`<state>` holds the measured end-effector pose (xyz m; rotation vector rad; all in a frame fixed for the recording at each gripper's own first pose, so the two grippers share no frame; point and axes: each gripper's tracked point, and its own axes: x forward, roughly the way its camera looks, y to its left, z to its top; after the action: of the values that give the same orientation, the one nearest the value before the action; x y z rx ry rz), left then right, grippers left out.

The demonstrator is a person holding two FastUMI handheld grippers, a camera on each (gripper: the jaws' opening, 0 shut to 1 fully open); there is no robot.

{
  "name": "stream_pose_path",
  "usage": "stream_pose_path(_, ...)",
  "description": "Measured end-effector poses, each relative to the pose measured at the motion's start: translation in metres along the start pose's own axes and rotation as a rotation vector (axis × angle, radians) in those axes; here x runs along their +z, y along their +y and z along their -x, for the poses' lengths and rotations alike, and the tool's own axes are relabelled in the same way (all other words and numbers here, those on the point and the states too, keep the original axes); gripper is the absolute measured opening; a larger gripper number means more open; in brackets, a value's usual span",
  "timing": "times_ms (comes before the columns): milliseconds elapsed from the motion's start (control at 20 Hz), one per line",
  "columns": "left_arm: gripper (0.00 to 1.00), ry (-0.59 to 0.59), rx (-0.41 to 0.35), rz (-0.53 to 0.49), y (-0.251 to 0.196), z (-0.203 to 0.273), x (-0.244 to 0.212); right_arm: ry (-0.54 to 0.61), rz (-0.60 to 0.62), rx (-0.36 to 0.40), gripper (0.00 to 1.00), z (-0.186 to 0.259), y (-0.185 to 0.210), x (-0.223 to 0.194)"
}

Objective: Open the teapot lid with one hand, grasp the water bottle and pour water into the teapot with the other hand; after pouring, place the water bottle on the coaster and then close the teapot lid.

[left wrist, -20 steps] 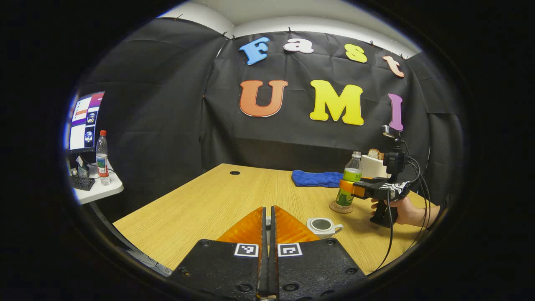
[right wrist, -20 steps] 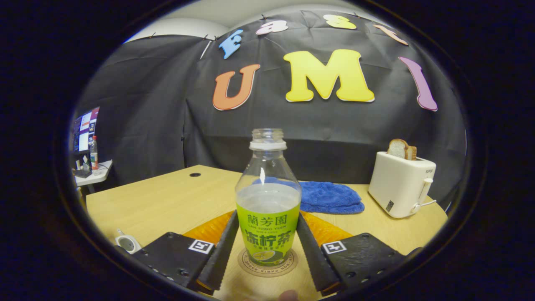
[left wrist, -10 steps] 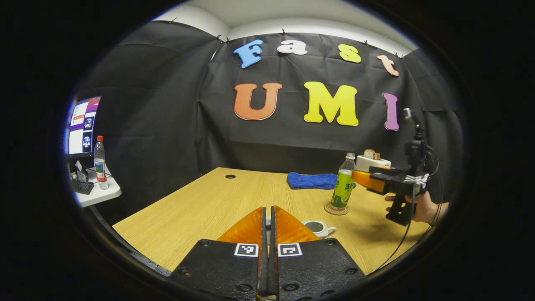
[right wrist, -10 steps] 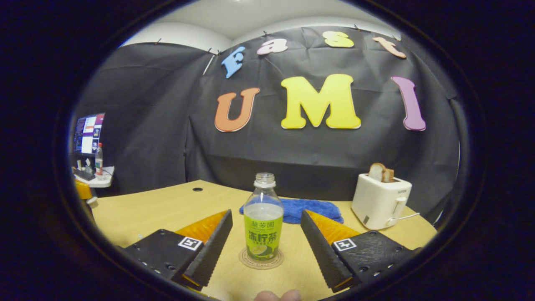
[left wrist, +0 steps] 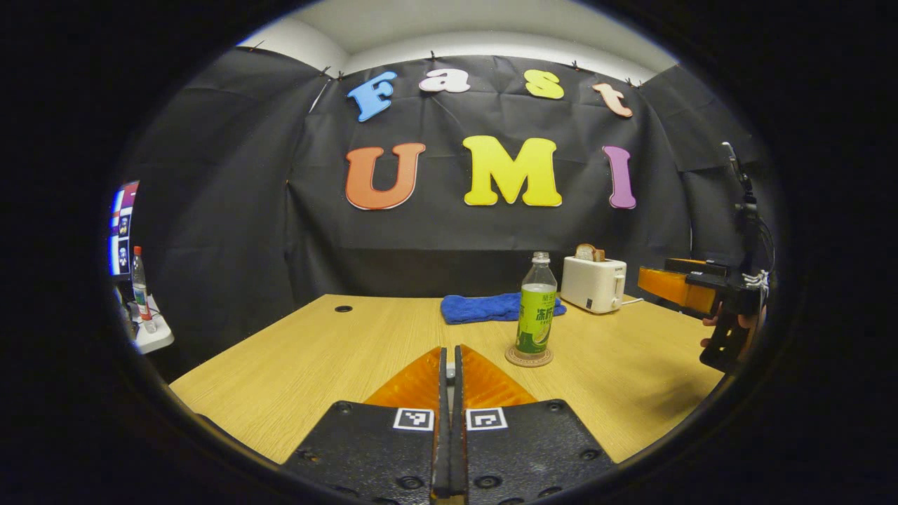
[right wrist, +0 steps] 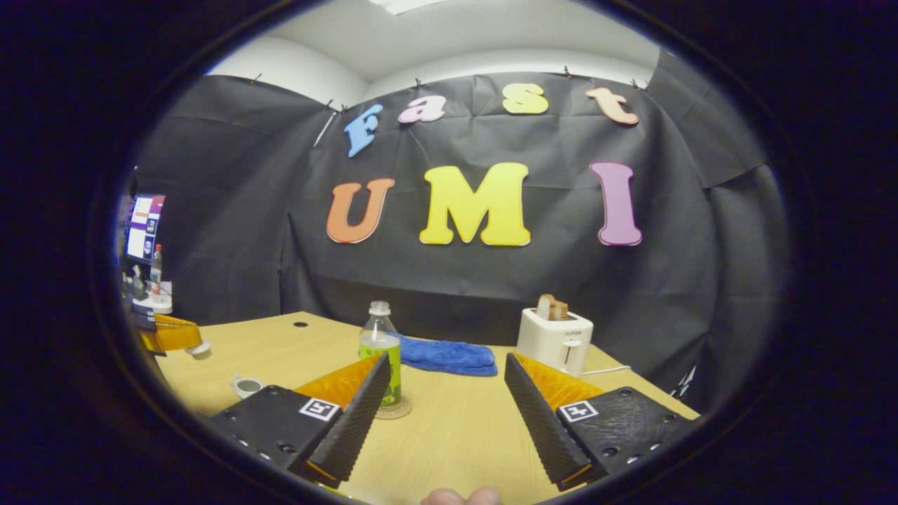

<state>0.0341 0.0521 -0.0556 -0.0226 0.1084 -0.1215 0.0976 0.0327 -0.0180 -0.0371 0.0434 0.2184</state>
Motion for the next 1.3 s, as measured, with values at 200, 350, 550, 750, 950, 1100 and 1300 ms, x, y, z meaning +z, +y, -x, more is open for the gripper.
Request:
stream_pose_path(200, 0.03, 0.015, -0.004, -0.011, -0.01, -0.022, -0.014, 0.009, 0.034, -0.007, 0.97, 0.02, -0.007, -0.013)
stream_pose_path(350, 0.03, 0.039, -0.007, 0.001, -0.013, -0.036, -0.027, 0.003, 0.041, -0.022, 0.97, 0.029, -0.013, -0.014)
stream_pose_path(550, 0.03, 0.05, -0.004, -0.007, -0.013, -0.049, -0.036, -0.006, 0.049, -0.035, 0.97, 0.036, -0.018, -0.014)
stream_pose_path(750, 0.03, 0.058, 0.0, -0.015, -0.012, -0.053, -0.043, -0.034, 0.062, -0.05, 0.97, 0.037, -0.013, -0.01)
stream_pose_path(950, 0.03, 0.066, -0.001, -0.003, -0.011, -0.054, -0.047, -0.032, 0.068, -0.045, 0.98, 0.036, -0.008, -0.014)
stream_pose_path(1100, 0.03, 0.082, -0.001, -0.007, -0.012, -0.053, -0.053, -0.013, 0.073, -0.038, 0.93, 0.036, -0.005, -0.023)
stream_pose_path(1300, 0.03, 0.092, 0.007, 0.002, -0.01, -0.053, -0.06, 0.0, 0.051, -0.039, 0.96, 0.039, -0.005, -0.031)
